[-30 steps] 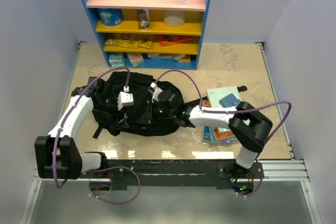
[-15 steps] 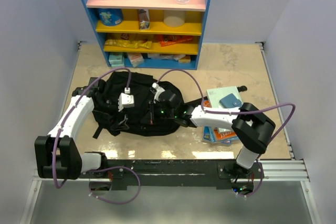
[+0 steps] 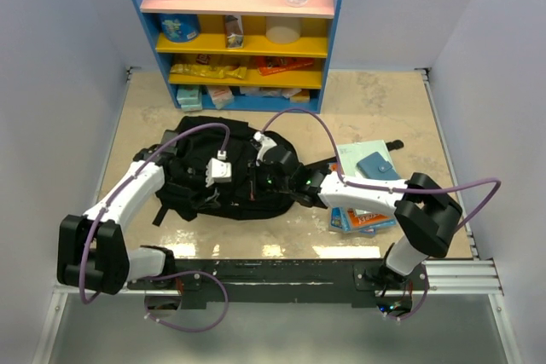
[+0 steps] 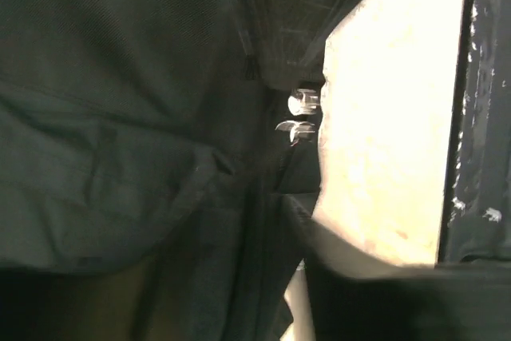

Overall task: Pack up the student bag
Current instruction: Unzip the student bag at the center of the board.

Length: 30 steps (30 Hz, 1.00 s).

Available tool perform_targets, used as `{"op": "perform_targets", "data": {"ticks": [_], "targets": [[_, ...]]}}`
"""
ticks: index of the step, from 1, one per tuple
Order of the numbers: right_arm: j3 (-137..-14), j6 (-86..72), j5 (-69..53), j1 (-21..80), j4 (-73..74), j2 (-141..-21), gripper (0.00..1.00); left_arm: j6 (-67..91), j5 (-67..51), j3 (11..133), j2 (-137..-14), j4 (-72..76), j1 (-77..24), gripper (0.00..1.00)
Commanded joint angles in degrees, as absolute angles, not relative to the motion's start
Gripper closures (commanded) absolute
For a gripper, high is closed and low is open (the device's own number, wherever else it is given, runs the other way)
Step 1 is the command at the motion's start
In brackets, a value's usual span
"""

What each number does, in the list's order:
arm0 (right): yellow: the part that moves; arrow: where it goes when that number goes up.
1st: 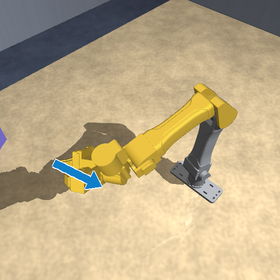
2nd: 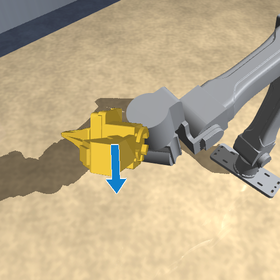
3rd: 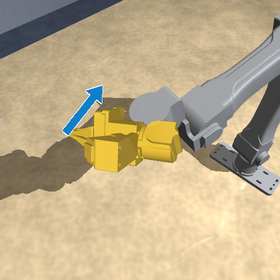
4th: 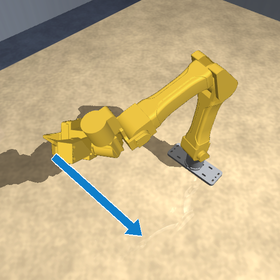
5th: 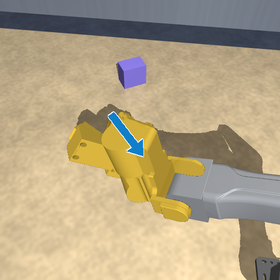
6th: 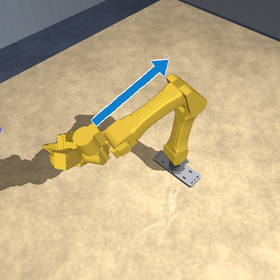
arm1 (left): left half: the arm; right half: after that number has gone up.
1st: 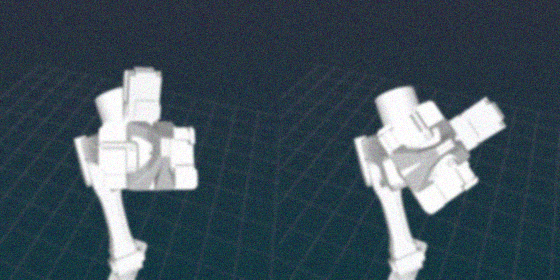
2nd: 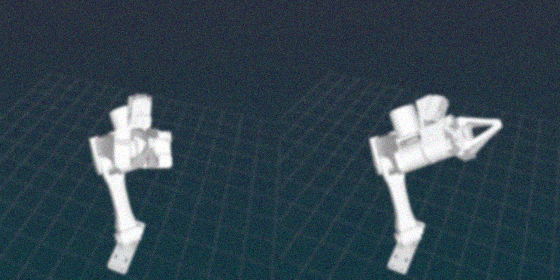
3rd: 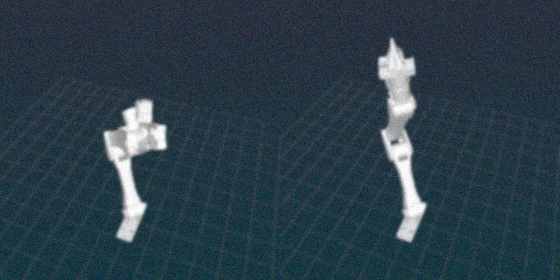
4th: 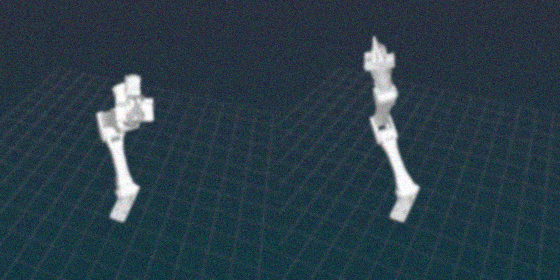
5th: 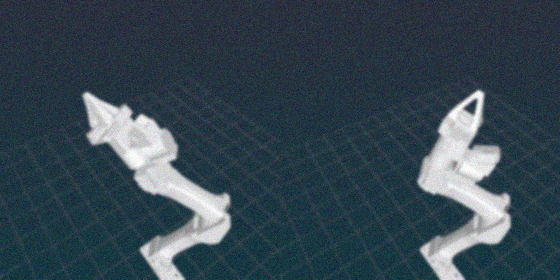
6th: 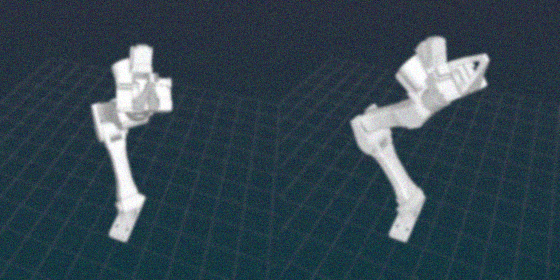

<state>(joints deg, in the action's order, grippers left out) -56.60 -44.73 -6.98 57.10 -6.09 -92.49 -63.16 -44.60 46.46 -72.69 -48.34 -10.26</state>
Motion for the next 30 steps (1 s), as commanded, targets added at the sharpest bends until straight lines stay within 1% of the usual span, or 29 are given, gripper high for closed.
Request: {"op": "perform_targets", "data": {"ticks": [1,2,3,5,12,18,24,30], "targets": [[-55.99,-43.59,-4.57,57.39,-4.75,-89.83,1.0,-64.41,-44.65,46.14,-76.01,-46.31,-11.43,0.69],[-56.07,-43.51,-4.31,57.39,-4.4,-89.65,1.0,-64.86,-44.47,46.84,-76.98,-47.8,-11.51,0.81],[-56.16,-43.33,-3.87,57.39,-3.61,-89.74,1.0,-65.04,-44.3,47.11,-77.95,-48.51,-11.51,0.95],[-56.69,-42.72,-2.55,57.39,-2.64,-89.39,1.0,-66.0,-44.03,47.81,-79.8,-50.44,-11.51,1.0],[-57.83,-39.91,5.26,56.95,5.78,-86.49,1.0,-66.71,-43.59,47.28,-77.26,-51.06,-11.43,1.0],[-56.78,-36.57,11.77,54.58,11.59,-82.28,1.0,-67.41,-42.89,47.72,-74.97,-53.52,-11.34,1.0],[-56.95,-33.4,14.85,51.95,14.67,-80.42,1.0,-68.99,-42.01,48.08,-73.48,-55.98,-10.73,1.0],[-57.92,-30.59,17.93,50.71,16.08,-80.68,1.0,-72.24,-41.57,49.48,-72.95,-59.41,-7.56,1.0]]}}
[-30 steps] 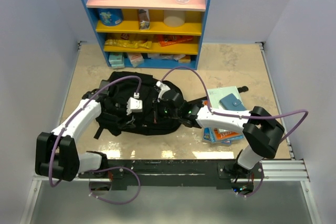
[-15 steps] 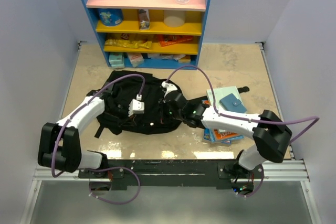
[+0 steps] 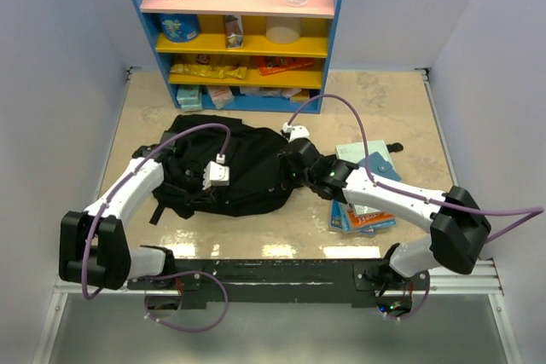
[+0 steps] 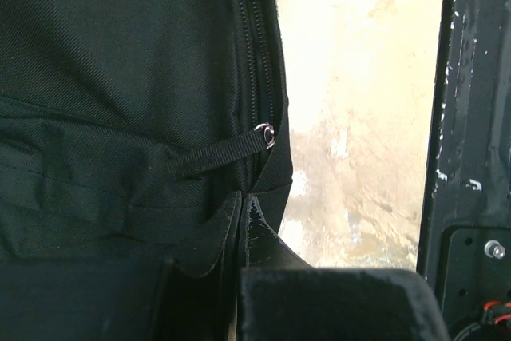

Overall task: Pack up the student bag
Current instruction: Unzip the student bag at the center of the board.

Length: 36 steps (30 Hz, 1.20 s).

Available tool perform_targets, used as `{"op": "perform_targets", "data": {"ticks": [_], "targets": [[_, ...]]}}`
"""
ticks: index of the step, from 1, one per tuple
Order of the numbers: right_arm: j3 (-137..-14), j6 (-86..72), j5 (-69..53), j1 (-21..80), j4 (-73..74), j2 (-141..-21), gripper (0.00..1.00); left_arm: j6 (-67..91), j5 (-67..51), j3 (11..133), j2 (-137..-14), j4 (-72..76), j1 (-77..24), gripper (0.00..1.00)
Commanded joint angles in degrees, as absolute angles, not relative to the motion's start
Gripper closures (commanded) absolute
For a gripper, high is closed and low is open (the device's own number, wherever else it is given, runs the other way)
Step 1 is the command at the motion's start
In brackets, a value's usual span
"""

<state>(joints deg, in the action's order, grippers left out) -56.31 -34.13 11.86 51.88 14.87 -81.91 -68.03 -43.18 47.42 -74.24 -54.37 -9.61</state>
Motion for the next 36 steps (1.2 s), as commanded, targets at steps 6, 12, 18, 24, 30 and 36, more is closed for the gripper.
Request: {"op": "perform_targets", "data": {"ticks": [6,12,18,24,30,36], "targets": [[-58.36,-28.65,20.65,49.13,16.17,-80.77,1.0,-74.44,-40.52,50.27,-72.86,-62.31,-4.31,1.0],[-58.8,-30.14,15.13,49.39,13.19,-81.29,1.0,-74.88,-46.04,59.74,-74.79,-70.82,-4.13,0.71],[-57.83,-32.69,13.1,51.76,10.99,-81.56,1.0,-72.17,-55.01,70.66,-75.23,-75.24,-8.86,0.48],[-58.01,-34.01,11.6,52.38,10.46,-80.6,1.0,-51.75,-60.64,63.83,-74.19,-52.43,-16.6,0.44],[-58.18,-34.63,11.43,52.38,10.9,-79.98,1.0,-45.28,-57.93,56.7,-77.52,-39.74,-25.99,0.37],[-58.45,-35.51,11.07,52.38,10.9,-80.51,1.0,-34.48,-49.49,52.91,-79.01,-25.24,-29.0,0.37]]}}
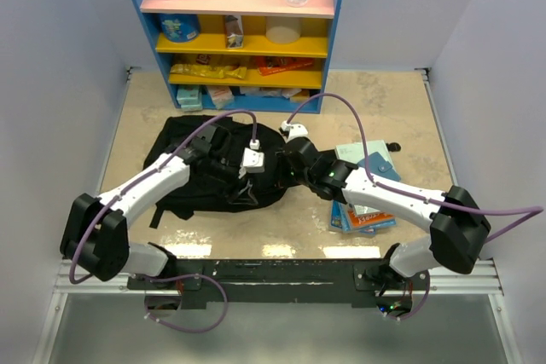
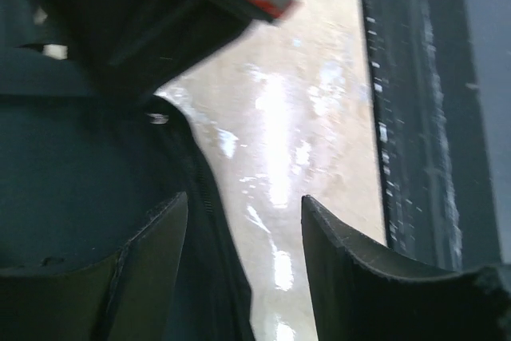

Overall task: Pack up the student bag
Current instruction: Unzip the student bag at the center of the board.

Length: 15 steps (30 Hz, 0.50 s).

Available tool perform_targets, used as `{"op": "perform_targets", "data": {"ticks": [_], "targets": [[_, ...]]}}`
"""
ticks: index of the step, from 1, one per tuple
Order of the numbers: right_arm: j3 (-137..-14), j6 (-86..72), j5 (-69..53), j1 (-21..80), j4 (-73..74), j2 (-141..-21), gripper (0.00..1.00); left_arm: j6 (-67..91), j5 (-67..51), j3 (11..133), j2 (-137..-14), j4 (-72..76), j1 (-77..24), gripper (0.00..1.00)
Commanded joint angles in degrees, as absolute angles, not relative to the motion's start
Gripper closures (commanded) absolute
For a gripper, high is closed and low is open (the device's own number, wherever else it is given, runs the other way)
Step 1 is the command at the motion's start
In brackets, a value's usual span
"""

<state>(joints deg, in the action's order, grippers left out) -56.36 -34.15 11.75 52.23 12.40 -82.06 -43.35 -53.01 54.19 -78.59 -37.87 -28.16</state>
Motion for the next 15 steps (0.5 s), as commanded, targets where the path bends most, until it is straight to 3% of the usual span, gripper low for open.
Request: {"op": "perform_targets", "data": {"ticks": [1,9,12,15], "targets": [[-58.45,-35.68,11.16,52.38,10.81,-80.42,1.0,-33.76,-47.74,51.87,-79.1,-23.31,-29.53,0.37],[-58.1,-36.56,11.16,52.47,11.69,-79.81,1.0,-27.07,-38.41,46.5,-78.49,-14.77,-36.29,0.51],[-57.92,-36.74,11.77,52.38,11.69,-79.37,1.0,-26.63,-37.45,46.14,-78.57,-13.63,-37.18,0.59],[-57.92,-36.65,13.18,52.3,12.48,-79.19,1.0,-26.63,-35.95,46.06,-78.49,-13.36,-37.18,0.74]]}}
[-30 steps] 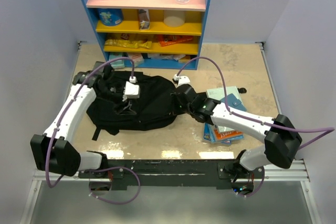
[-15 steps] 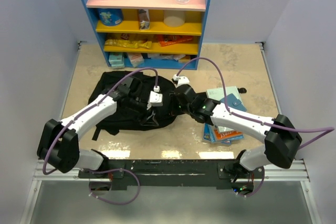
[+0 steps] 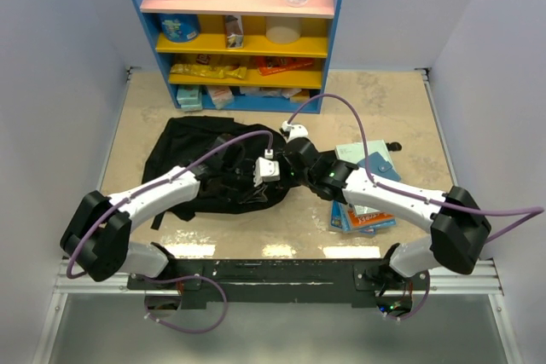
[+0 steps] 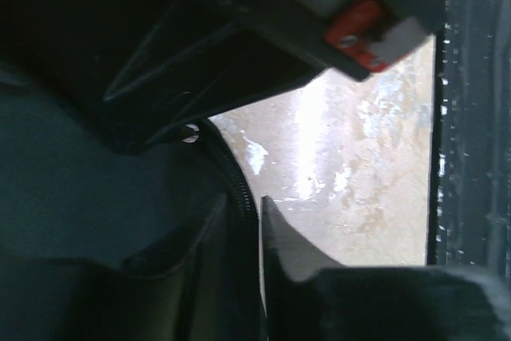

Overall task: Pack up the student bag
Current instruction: Unzip the student bag at the center of the board.

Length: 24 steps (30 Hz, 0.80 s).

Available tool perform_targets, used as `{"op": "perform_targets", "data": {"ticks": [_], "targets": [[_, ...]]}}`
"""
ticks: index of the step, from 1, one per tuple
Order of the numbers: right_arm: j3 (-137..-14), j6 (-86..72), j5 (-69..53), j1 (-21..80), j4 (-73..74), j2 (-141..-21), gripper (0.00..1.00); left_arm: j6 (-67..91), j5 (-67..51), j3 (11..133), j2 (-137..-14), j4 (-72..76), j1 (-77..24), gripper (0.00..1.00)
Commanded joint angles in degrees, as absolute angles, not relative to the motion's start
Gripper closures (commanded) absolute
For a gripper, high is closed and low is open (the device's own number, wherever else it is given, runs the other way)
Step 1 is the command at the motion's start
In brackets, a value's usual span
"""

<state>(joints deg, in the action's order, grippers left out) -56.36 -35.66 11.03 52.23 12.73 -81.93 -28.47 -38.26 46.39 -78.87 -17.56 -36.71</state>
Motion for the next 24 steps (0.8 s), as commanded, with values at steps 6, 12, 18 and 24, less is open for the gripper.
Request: {"op": "perform_targets", "data": {"ticks": [6,12,18,24], "targets": [[-57.4,-36.74,14.85,50.81,13.18,-79.28,1.0,-26.89,-35.33,44.74,-77.26,-13.79,-37.18,0.95],[-58.01,-35.43,14.59,47.21,12.83,-80.15,1.0,-32.25,-41.46,47.1,-77.08,-22.47,-37.62,1.0],[-60.03,-33.75,13.45,44.91,12.31,-83.05,1.0,-38.4,-47.09,49.83,-75.24,-32.22,-38.32,1.0],[-62.22,-32.26,13.8,44.56,12.13,-85.16,1.0,-47.37,-51.15,52.82,-75.15,-44.9,-40.69,1.0]]}}
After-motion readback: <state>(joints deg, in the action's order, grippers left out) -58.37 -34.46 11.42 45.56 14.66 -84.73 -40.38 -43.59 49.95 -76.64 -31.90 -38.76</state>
